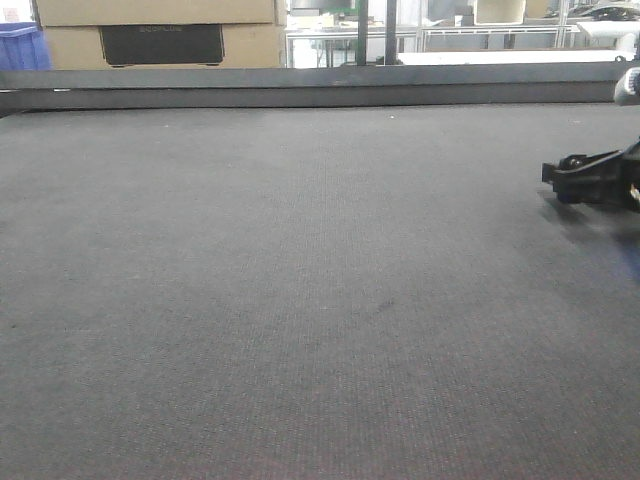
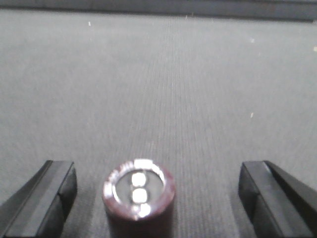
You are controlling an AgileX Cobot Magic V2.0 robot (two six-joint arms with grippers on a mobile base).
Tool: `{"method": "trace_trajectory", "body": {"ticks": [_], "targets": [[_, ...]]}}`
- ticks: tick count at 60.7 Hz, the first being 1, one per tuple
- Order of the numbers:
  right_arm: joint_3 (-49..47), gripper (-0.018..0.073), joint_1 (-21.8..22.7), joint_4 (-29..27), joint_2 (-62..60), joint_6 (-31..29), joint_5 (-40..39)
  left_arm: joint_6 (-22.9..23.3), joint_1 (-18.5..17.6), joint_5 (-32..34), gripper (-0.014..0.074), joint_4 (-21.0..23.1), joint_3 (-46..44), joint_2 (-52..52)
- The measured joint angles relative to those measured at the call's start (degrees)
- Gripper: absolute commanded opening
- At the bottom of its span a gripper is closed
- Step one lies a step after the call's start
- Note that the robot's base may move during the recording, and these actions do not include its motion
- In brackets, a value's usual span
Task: Place cylindrical capacitor in blue bin on shelf
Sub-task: 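Close the right gripper on the dark-red capacitor and lift it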
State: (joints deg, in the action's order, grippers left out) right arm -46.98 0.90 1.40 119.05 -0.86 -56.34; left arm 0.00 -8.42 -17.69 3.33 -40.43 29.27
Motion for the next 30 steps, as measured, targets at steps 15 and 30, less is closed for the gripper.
{"method": "trace_trajectory", "body": {"ticks": [15,30], "targets": [[-0.02,0.005,0.0,0.13,0.28,0.28,-1.08,0.0,0.0,0.0,0.0536,0.0,0.0,0.0],[0.09,-0.0113,0.0,0.13,-1.69,0.28,-1.38,-5.13,0.0,-0.51,0.0528,-1.88,1.05,0.34]]}}
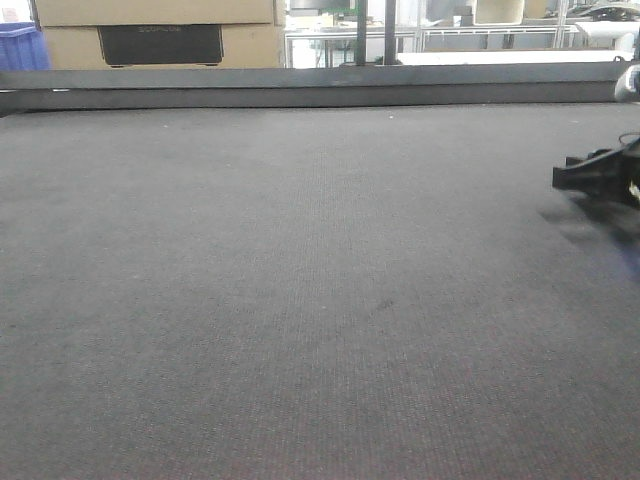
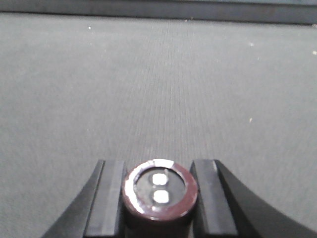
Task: Place cylindrical capacitor in blue bin on shelf
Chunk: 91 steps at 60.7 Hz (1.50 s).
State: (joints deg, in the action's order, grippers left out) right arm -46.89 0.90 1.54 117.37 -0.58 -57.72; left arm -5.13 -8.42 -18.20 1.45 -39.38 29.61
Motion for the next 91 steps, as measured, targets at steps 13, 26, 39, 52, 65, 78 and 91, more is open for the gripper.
{"method": "trace_trajectory", "body": {"ticks": [13,26,39,52,65,78,91], "targets": [[1.6,-0.0111,0.0,0.0,-11.89,0.0,1.84,-6.93,2.71,4.23,0.0527,2.91,5.23,4.12],[2.72,-0.0111,0.0,0.27,-28.56,0.0,14.13,-7.38,8.54,16.51,0.0527,8.8,11.13,13.18],[2.84,-0.0111,0.0,1.61,-39.5,0.0,26.76,-7.38,11.28,26.66,0.0527,11.85,11.63,25.78],[2.96,-0.0111,0.0,1.75,-47.36,0.1,37.77,-7.38,11.28,41.75,0.0527,12.08,11.63,39.89],[2.96,-0.0111,0.0,1.75,-53.41,0.1,43.43,-7.38,11.35,53.14,0.0527,12.08,9.88,53.47],[2.96,-0.0111,0.0,1.75,-57.07,0.1,44.5,-7.38,11.35,54.94,0.0527,12.53,2.69,64.81],[2.96,-0.0111,0.0,1.75,-58.08,0.1,45.02,-5.12,11.5,54.82,0.0527,15.37,-4.6,72.01]]}}
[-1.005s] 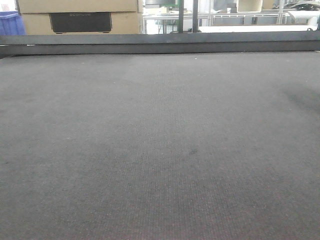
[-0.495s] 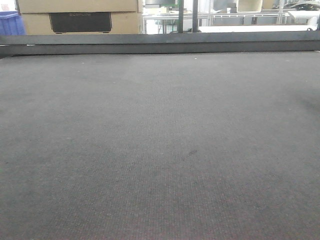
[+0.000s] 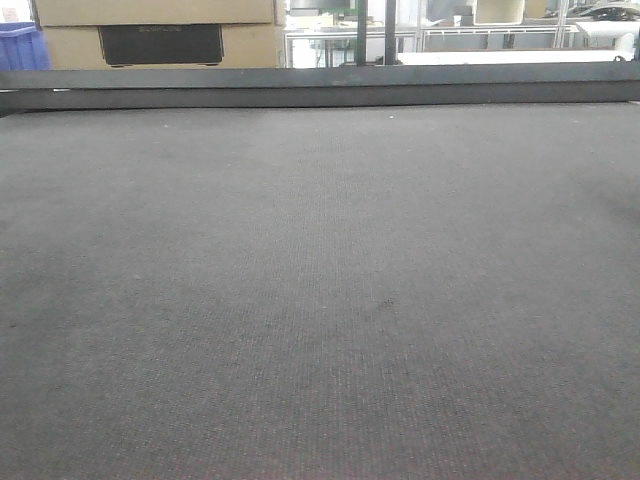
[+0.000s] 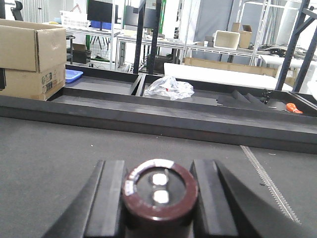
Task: Place cylindrical capacitor in blue bin on shelf
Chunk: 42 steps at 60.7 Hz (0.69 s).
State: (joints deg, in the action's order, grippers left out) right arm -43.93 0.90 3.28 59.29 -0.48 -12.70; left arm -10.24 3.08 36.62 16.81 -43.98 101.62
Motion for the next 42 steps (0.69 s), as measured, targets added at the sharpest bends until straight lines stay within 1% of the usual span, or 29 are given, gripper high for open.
{"method": "trace_trajectory", "body": {"ticks": [12,42], "targets": [[0.0,-0.0111,0.0,0.0,0.0,0.0,0.85,0.96,0.0,-0.5,0.0527,0.34,-3.47,4.33],[0.0,-0.0111,0.0,0.0,0.0,0.0,1.46,1.15,0.58,-0.07,0.0527,0.38,-11.12,12.3]]}}
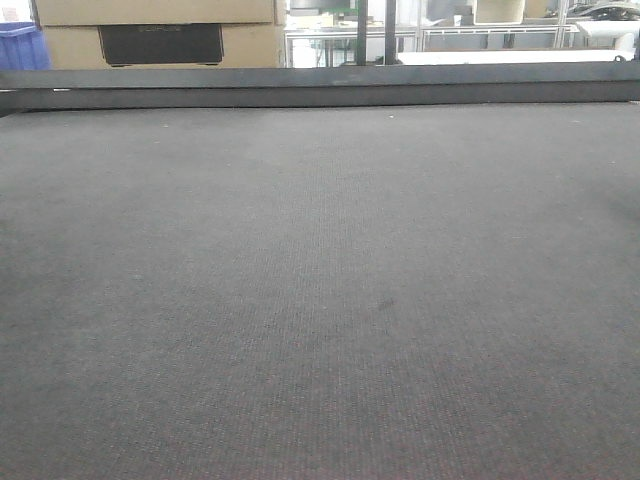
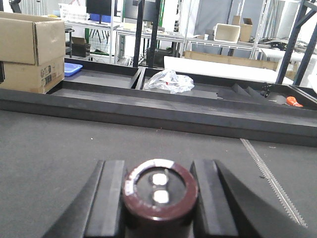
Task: Place cylindrical capacitor in blue bin on shelf
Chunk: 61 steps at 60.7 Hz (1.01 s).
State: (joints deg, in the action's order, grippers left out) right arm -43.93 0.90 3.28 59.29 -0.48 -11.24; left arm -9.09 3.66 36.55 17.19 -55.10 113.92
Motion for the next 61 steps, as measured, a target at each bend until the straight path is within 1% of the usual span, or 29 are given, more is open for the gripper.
{"method": "trace_trajectory", "body": {"ticks": [11,13,16,19,21,25,26,28,29,30,31,37,44,48,61], "targets": [[0.0,-0.0111,0.0,0.0,0.0,0.0,0.67,0.0,0.0,0.15,0.0524,0.0,-2.11,1.63],[0.0,-0.0111,0.0,0.0,0.0,0.0,0.79,0.0,0.0,0.15,0.0514,0.0,-2.41,1.96],[0.0,-0.0111,0.0,0.0,0.0,0.0,1.03,0.0,0.0,0.03,0.0474,0.0,-2.66,2.55],[0.0,-0.0111,0.0,0.0,0.0,0.0,1.01,0.0,0.0,0.03,0.0394,0.1,-2.87,2.82],[0.0,-0.0111,0.0,0.0,0.0,0.0,1.01,0.0,0.0,0.03,0.0317,0.1,-2.8,2.91],[0.0,-0.0111,0.0,0.0,0.0,0.0,1.06,0.0,0.0,-0.19,0.0132,0.1,-2.9,2.91],[0.0,-0.0111,0.0,0.0,0.0,0.0,1.16,0.0,0.0,-0.25,0.0073,0.1,-2.9,2.91],[0.0,-0.0111,0.0,0.0,0.0,0.0,1.34,0.0,0.0,-0.51,-0.0005,0.1,-2.93,2.91],[0.0,-0.0111,0.0,0.0,0.0,0.0,1.37,0.0,0.0,-0.62,-0.0062,0.1,-2.93,2.91],[0.0,-0.0111,0.0,0.0,0.0,0.0,1.37,0.0,0.0,-0.75,-0.0099,0.1,-2.93,2.91],[0.0,-0.0111,0.0,0.0,0.0,0.0,1.47,0.0,0.0,-1.06,-0.011,0.1,-2.93,2.79],[0.0,-0.0111,0.0,0.0,0.0,0.0,1.61,0.0,0.0,-3.67,-0.0111,0.1,-3.03,1.43],[0.0,-0.0111,0.0,0.0,0.0,0.0,1.61,0.0,0.09,-9.01,-0.0111,-1.12,-3.03,-2.21],[0.0,-0.0111,0.0,0.0,0.0,0.0,1.72,0.0,0.09,-13.12,-0.0111,-2.13,-3.03,-4.91],[0.0,-0.0111,0.0,0.0,0.0,0.0,4.12,0.0,-0.27,-31.62,-0.0111,-7.13,-4.56,-15.34]]}}
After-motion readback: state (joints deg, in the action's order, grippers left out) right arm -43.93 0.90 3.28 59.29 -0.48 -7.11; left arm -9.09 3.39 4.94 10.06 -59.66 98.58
